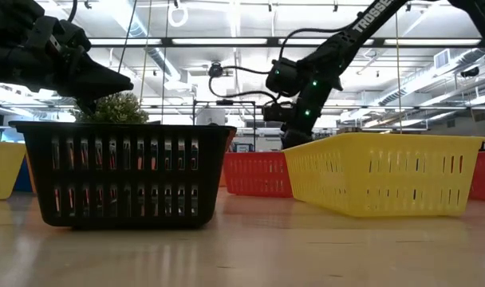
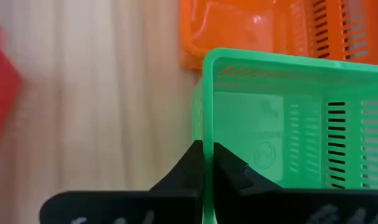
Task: Stack baskets by color
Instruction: Prepare the bins on the table
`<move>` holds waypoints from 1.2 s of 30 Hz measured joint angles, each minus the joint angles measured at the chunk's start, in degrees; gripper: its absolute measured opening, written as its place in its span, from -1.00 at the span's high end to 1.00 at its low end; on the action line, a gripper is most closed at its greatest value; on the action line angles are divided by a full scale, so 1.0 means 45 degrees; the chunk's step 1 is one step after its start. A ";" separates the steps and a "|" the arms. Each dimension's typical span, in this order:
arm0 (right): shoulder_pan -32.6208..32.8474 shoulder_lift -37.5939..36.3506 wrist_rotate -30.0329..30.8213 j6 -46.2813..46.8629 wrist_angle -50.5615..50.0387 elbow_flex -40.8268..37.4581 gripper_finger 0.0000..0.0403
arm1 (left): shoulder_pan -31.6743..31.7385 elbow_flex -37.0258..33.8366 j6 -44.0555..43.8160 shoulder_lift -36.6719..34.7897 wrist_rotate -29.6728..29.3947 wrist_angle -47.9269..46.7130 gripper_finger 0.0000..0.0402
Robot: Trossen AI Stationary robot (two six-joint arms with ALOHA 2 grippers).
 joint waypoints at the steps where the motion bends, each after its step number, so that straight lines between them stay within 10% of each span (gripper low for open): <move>1: 0.0084 0.0002 -0.0051 0.0005 0.0149 0.0000 0.94 | 0.0000 0.0000 0.0006 0.0000 0.0001 0.0008 0.74; 36: 0.0407 0.1883 -0.1208 0.0138 0.0621 0.2259 0.95 | -0.0002 0.0000 0.0029 0.0000 -0.0151 0.0251 0.76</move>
